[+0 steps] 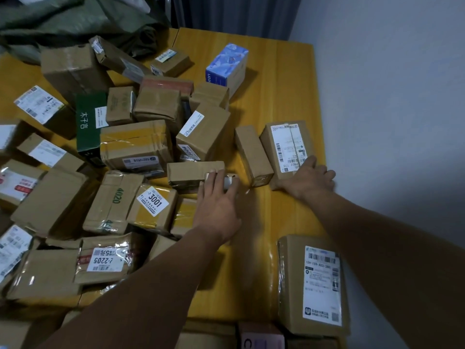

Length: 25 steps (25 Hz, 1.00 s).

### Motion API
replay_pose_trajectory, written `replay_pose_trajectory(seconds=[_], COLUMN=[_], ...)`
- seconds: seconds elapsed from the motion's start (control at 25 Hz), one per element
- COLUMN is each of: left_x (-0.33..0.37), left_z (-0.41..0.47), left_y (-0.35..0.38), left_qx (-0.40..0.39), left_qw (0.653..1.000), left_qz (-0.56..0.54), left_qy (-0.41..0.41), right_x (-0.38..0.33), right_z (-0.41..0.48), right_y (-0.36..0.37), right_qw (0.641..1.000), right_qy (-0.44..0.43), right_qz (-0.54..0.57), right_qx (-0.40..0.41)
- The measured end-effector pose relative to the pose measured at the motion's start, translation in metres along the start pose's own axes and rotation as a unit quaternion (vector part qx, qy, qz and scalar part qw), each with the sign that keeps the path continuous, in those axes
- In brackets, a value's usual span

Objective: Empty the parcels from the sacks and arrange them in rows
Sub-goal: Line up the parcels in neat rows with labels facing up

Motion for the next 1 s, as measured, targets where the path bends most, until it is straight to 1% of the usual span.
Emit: replay_pose_trajectory(seconds=[0.08,0.16,0.28,0.48,0.6,0.64,0.72,0.84,0.92,1.0], left_x=[-0.001,-0.001,0.0,0.014,0.018,0.016,0.007,-0.012,-0.022,-0.028], left_z=[-0.001,-0.007,-0.022,-0.054,-0.071,-0.076,-0.083,-0.094,-0.099,-0.105], left_y=[0.0,-0.004,-0.016,-0.055,-0.076,-0.084,-0.101,-0.123,-0.128,-0.126], left_qx=[-0.01,-0.019,-0.029,-0.01,0.006,0.014,0.046,0.08,0.057,0.002], left_qw=[1.0,1.0,0.999,0.998,0.988,0.978,0.946,0.893,0.855,0.806], left_qz=[0.004,0.014,-0.001,-0.064,-0.155,-0.204,-0.304,-0.409,-0.476,-0.551], left_qy=[-0.012,-0.017,-0.022,-0.019,-0.026,-0.042,-0.097,-0.169,-0.198,-0.218], right_x=[0.009,0.018,0.033,0.036,0.028,0.026,0.024,0.02,0.015,0.007], right_z=[-0.009,-0.021,-0.051,-0.119,-0.162,-0.175,-0.196,-0.225,-0.242,-0.256], right_y=[-0.005,-0.014,-0.035,-0.066,-0.075,-0.077,-0.085,-0.1,-0.106,-0.109], right_qw=[1.0,0.999,0.997,0.994,0.993,0.992,0.99,0.978,0.966,0.952], right_qy=[0.013,0.025,0.045,0.044,0.002,-0.022,-0.088,-0.201,-0.256,-0.305], right_qz=[-0.006,-0.01,-0.001,0.066,0.099,0.107,0.1,0.047,0.015,-0.009], right_qx=[-0.002,0.023,0.055,0.071,0.068,0.062,0.044,0.012,-0.008,-0.023])
Point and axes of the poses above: each hand's wrist, its own z-axis towards the middle knuckle, its own y-axis out of the palm, x = y × z, the point moved 7 cm from there along z, towards the middle knuckle, and after that the axes turned 7 degrees about x, right-handed, at the moved point
